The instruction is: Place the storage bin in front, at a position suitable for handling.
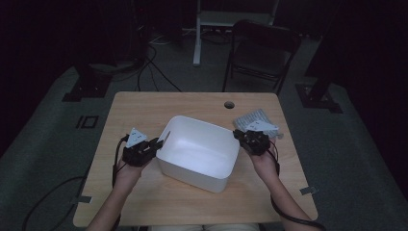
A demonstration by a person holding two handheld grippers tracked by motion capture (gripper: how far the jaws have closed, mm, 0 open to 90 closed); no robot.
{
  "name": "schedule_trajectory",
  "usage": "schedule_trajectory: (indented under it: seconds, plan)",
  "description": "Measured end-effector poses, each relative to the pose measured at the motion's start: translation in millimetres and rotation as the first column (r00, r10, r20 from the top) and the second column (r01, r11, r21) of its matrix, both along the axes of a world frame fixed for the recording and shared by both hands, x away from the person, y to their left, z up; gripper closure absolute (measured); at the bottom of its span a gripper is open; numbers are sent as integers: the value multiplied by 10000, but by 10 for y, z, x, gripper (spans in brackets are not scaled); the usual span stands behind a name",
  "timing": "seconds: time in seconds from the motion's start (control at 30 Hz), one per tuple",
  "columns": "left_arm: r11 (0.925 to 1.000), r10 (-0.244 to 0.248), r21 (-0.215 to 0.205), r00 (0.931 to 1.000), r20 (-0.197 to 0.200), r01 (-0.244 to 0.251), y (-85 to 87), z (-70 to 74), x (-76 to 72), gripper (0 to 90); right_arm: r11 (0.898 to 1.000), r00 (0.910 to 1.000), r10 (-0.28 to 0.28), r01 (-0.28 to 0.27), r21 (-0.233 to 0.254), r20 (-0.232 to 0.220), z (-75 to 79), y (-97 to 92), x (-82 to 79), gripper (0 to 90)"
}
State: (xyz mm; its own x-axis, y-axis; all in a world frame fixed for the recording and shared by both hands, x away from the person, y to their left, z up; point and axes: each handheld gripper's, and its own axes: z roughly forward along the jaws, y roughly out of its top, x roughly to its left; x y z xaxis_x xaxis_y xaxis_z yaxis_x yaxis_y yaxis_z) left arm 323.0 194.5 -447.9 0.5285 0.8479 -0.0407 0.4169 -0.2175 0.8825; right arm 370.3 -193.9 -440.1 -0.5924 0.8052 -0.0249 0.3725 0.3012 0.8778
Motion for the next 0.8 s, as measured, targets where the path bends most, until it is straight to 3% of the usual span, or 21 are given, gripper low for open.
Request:
schedule_trajectory:
  seconds: [0.1,0.2,0.33,0.4,0.43,0.5,0.63,0.7,0.77,0.8]
  plan:
    - [9999,59,-98,10000,-34,-60,-2,-5,-21,760,10000,10000,46,-46,-17,50,-3,3,12,847]
    - [9989,-188,-439,9998,-77,184,31,-44,5,753,9999,9999,133,-132,-88,85,2,11,0,845]
    - [9975,-409,-581,9992,0,408,76,-50,59,738,9999,9999,168,-168,-31,42,6,11,-30,839]
    - [9954,-535,-786,9985,84,540,119,-34,75,638,9997,9997,225,-226,122,80,22,-3,-54,771]
    - [9954,-535,-786,9985,84,540,119,-34,75,637,9997,9997,225,-226,122,80,22,-3,-54,771]
    - [9904,-645,-1205,9973,354,683,186,15,105,553,9984,9995,219,-230,508,218,98,-31,-124,605]
    - [9845,-874,-1480,9949,496,939,247,82,224,482,9950,9998,112,-130,990,184,165,-68,-274,457]
    - [9823,-1074,-1488,9929,510,1139,259,101,304,447,9944,9999,111,-121,1047,95,162,-73,-348,394]
    - [9869,-945,-1257,9939,568,1010,247,113,371,385,9945,10000,42,-48,1043,61,143,-84,-416,373]
    - [9848,-1084,-1303,9925,567,1150,249,117,409,385,9943,10000,-50,42,1070,72,131,-90,-443,359]
